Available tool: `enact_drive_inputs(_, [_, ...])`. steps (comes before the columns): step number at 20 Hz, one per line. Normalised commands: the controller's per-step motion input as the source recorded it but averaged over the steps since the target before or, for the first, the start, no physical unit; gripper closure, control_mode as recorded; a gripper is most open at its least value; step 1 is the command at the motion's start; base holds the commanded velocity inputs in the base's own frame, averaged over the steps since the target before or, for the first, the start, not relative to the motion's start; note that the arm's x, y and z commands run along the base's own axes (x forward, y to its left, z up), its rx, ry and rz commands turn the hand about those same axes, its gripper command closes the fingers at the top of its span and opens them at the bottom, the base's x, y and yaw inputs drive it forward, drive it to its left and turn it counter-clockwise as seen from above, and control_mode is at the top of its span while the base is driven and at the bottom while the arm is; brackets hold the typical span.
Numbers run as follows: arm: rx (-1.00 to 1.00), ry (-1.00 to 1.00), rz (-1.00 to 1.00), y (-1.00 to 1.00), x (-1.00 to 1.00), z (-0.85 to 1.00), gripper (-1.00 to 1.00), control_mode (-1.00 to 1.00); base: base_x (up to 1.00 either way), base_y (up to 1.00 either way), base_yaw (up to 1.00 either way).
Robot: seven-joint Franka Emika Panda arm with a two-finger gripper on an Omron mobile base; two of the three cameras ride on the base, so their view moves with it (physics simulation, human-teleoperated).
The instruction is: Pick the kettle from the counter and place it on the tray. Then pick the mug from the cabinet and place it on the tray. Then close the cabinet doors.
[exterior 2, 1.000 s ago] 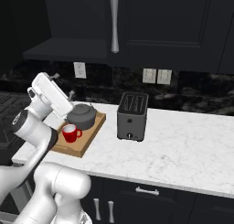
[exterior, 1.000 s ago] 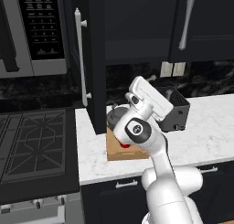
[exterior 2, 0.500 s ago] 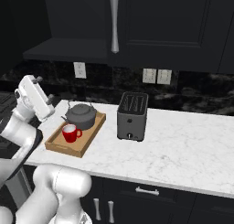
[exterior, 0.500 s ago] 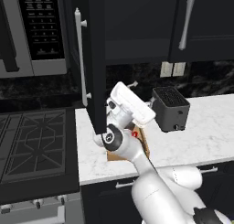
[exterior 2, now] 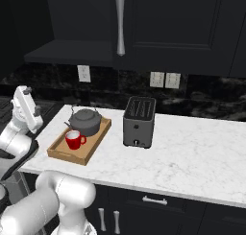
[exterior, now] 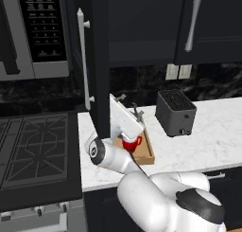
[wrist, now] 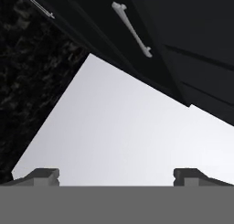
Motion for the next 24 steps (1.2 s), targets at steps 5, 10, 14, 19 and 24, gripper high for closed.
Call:
enact_drive_inputs(5, [-0.08,-0.01,-0.03,0.42,-0.16,0.02,-1.0,-1.0,0.0,0.0,0.0])
enact_drive_inputs(10, [-0.08,0.01,0.0,0.53,-0.27,0.02,-1.0,-1.0,0.0,0.0,0.0])
enact_drive_inputs(14, [-0.03,0.09,0.0,0.47,-0.09,0.0,-1.0,-1.0,0.0,0.0,0.0])
enact_drive_inputs(19, [0.0,0.18,0.01,0.36,-0.06,0.01,-1.0,-1.0,0.0,0.0,0.0])
enact_drive_inputs(24, [0.0,0.23,0.04,0.36,-0.09,0.03,-1.0,-1.0,0.0,0.0,0.0])
